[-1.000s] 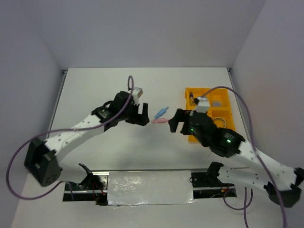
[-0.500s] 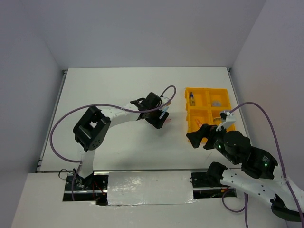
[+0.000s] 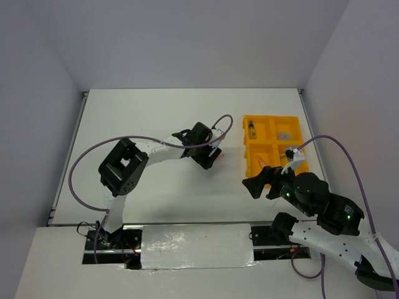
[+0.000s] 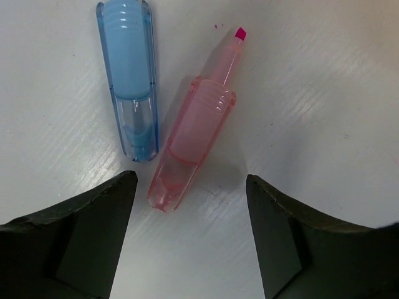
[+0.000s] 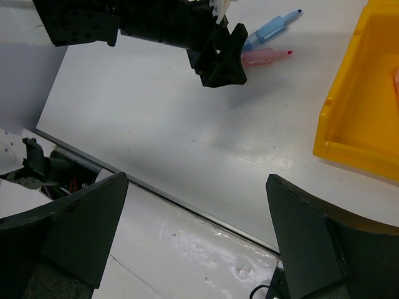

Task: Sort the stationery into containers
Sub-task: Pick up the pen from the center of the board.

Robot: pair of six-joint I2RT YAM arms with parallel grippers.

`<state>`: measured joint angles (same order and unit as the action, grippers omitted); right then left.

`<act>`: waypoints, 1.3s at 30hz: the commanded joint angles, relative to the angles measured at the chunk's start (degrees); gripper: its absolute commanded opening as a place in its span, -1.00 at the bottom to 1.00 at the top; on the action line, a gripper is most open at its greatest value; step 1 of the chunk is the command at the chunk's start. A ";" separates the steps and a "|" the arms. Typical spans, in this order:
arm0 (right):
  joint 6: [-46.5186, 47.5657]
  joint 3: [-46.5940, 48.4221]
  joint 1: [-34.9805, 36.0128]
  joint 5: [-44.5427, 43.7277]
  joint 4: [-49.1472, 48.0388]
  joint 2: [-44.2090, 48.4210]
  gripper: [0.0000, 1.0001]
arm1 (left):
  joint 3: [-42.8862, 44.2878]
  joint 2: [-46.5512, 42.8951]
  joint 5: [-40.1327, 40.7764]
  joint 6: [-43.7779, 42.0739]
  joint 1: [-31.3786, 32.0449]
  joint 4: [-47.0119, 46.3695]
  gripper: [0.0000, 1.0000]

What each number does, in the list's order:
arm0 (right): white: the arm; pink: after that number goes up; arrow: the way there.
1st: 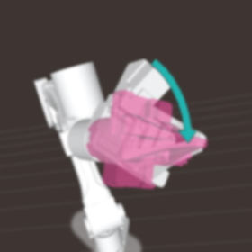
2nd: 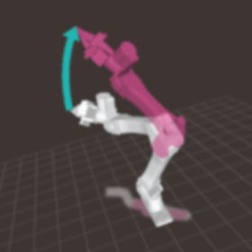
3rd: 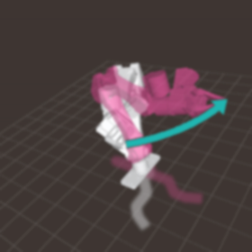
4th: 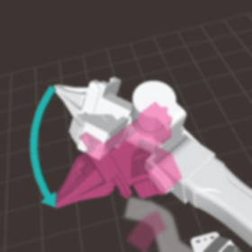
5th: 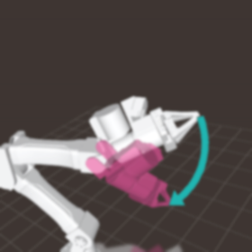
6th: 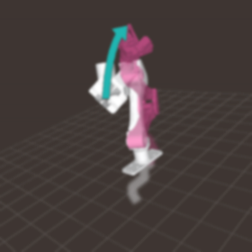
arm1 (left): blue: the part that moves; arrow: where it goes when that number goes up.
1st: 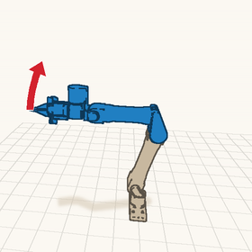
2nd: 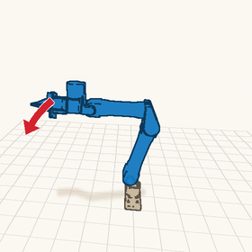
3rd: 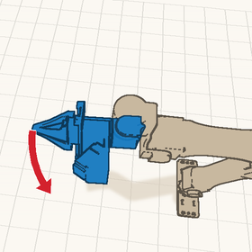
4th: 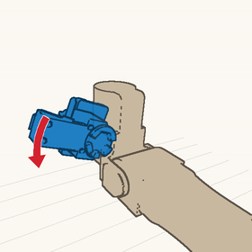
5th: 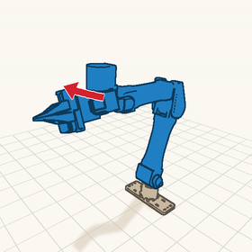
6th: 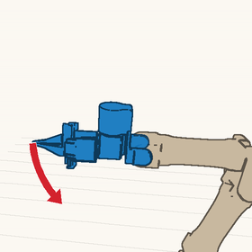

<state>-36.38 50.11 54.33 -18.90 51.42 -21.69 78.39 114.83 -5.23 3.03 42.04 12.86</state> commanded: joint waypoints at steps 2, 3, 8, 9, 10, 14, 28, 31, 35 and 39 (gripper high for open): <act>0.70 -0.27 -0.18 0.44 -2.99 0.16 0.99 | 0.02 1.19 -1.10 -0.22 0.41 -2.22 0.59; 0.78 -0.27 -0.18 0.53 -3.34 0.16 1.00 | -1.91 -0.03 -0.40 -0.04 1.02 -3.01 0.55; 0.96 0.52 -0.18 1.14 -3.96 -1.50 0.99 | -4.30 -0.31 2.16 1.01 1.64 -4.34 0.28; 1.05 0.78 -0.18 1.32 -4.31 -1.77 1.00 | -4.56 0.04 2.77 1.28 2.16 -4.34 0.16; 1.14 0.87 -0.18 1.32 -4.31 -1.95 0.99 | -4.74 0.22 3.30 1.45 2.52 -4.34 0.05; 1.40 1.31 -0.18 1.32 -4.75 -2.65 0.99 | -5.70 0.84 4.97 2.33 4.54 -4.34 -0.26; -6.68 -0.71 -0.18 -13.09 -2.11 7.52 1.00 | -13.61 -11.36 14.79 13.40 18.86 -9.95 -1.00; -7.56 -1.50 -0.27 -13.63 -2.81 9.03 0.99 | -16.68 -17.25 17.71 18.32 19.83 -12.33 -1.00; -7.12 -5.88 -0.27 -12.31 -9.82 7.99 0.99 | -23.78 -26.99 19.56 21.76 22.46 -22.49 -1.00; -7.74 -9.67 -0.18 -10.12 -18.97 4.48 0.99 | -31.35 -33.95 21.05 22.98 25.02 -33.23 -1.00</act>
<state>-43.00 42.41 54.22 -29.52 42.61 -14.06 51.07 84.75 13.52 22.79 64.97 -8.45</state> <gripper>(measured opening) 0.997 0.363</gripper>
